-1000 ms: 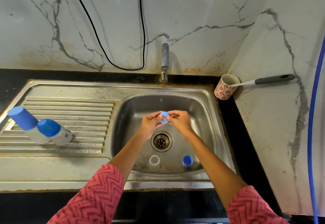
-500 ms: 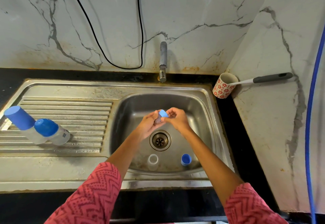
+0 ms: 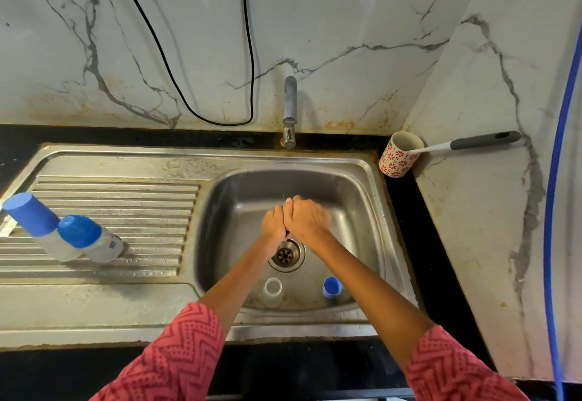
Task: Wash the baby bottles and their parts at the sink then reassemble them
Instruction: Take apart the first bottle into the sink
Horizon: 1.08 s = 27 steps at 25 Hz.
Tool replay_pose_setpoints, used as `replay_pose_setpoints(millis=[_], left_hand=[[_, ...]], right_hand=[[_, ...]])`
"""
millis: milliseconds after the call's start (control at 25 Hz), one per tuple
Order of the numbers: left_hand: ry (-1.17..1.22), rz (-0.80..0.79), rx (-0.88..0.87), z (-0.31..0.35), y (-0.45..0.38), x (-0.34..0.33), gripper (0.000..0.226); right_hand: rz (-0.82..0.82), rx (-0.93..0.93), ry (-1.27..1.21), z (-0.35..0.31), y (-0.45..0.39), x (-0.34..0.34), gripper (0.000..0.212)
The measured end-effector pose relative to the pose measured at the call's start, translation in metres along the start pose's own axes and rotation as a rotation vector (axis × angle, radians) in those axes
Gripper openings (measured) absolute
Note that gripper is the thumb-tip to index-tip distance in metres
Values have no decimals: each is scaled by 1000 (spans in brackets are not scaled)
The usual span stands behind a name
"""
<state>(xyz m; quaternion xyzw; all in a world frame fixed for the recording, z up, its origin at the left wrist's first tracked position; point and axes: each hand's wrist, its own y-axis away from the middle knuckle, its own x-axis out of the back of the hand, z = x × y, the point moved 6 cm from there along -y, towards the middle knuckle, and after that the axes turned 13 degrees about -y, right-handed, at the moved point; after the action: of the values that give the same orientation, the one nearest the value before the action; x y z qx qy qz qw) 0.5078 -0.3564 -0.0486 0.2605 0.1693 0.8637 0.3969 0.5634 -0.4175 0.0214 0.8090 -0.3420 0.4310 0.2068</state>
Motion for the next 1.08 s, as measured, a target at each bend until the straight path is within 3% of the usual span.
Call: replay_pose_setpoints(millis=[120, 200, 320, 480, 680, 840, 960, 1080], left_hand=[[-13, -347, 78, 3, 7, -7, 58], [-15, -418, 89, 9, 14, -6, 62], [143, -410, 108, 14, 17, -6, 62], [278, -440, 173, 10, 27, -11, 62], [311, -504, 112, 17, 31, -3, 61], [348, -296, -137, 24, 20, 22, 35], [316, -265, -98, 26, 16, 29, 46], [256, -264, -86, 32, 10, 33, 56]], right_hand=[[-1, 50, 55, 2, 3, -3, 36], [14, 89, 79, -4, 3, 0, 36], [62, 234, 123, -15, -2, 10, 48], [263, 594, 119, -21, 6, 22, 40], [203, 740, 15, -22, 1, 24, 35], [44, 655, -268, -12, 4, 15, 50], [59, 593, -319, -6, 2, 17, 56], [110, 530, -414, -1, -2, 26, 48]])
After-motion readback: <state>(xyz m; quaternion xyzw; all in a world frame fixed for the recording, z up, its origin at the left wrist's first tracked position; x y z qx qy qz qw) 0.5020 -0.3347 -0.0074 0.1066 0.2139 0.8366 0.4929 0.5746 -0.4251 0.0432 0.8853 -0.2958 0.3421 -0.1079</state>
